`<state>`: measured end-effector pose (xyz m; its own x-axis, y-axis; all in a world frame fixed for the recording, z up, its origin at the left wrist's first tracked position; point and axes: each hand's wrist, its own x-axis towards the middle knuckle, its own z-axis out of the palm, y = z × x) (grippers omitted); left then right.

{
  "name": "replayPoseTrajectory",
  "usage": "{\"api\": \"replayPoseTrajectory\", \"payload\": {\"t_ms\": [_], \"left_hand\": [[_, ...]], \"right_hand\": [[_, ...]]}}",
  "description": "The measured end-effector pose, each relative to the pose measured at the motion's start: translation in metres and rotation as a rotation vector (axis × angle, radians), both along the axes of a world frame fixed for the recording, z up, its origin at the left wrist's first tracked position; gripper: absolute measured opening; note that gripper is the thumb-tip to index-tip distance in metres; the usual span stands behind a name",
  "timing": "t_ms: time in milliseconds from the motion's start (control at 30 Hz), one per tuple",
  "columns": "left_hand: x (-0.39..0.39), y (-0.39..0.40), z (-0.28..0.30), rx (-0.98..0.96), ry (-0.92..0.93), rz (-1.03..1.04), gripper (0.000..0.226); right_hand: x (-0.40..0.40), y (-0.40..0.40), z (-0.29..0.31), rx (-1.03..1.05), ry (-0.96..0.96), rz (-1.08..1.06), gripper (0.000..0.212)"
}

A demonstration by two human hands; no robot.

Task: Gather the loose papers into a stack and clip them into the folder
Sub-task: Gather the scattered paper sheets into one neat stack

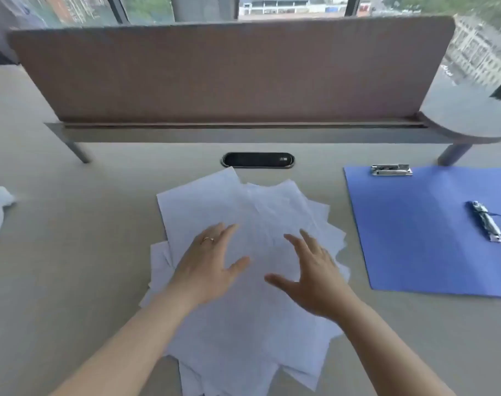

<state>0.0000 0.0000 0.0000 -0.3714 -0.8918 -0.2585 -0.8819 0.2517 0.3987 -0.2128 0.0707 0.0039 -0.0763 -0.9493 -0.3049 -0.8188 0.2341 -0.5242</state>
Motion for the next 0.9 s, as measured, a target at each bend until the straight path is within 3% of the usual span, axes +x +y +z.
{"api": "replayPoseTrajectory", "payload": {"t_ms": [133,300,500,767,900], "left_hand": [[0.009,0.004,-0.043,-0.143,-0.106,-0.038,0.097],[0.017,0.020,-0.073,-0.299,-0.042,-0.007,0.091],[0.024,0.027,-0.074,-0.294,-0.007,-0.008,0.082],[0.027,0.034,-0.075,-0.309,-0.026,-0.159,0.083],[0.029,0.039,-0.069,-0.320,-0.027,-0.112,0.076]], "right_hand": [[0.001,0.005,-0.050,-0.080,0.173,0.045,0.110],[0.009,0.019,-0.074,-0.203,0.257,0.059,0.114],[0.011,0.033,-0.066,-0.225,0.326,0.087,0.120],[0.019,0.038,-0.055,-0.278,0.327,-0.034,0.123],[0.017,0.036,-0.051,-0.260,0.197,-0.116,0.112]]}}
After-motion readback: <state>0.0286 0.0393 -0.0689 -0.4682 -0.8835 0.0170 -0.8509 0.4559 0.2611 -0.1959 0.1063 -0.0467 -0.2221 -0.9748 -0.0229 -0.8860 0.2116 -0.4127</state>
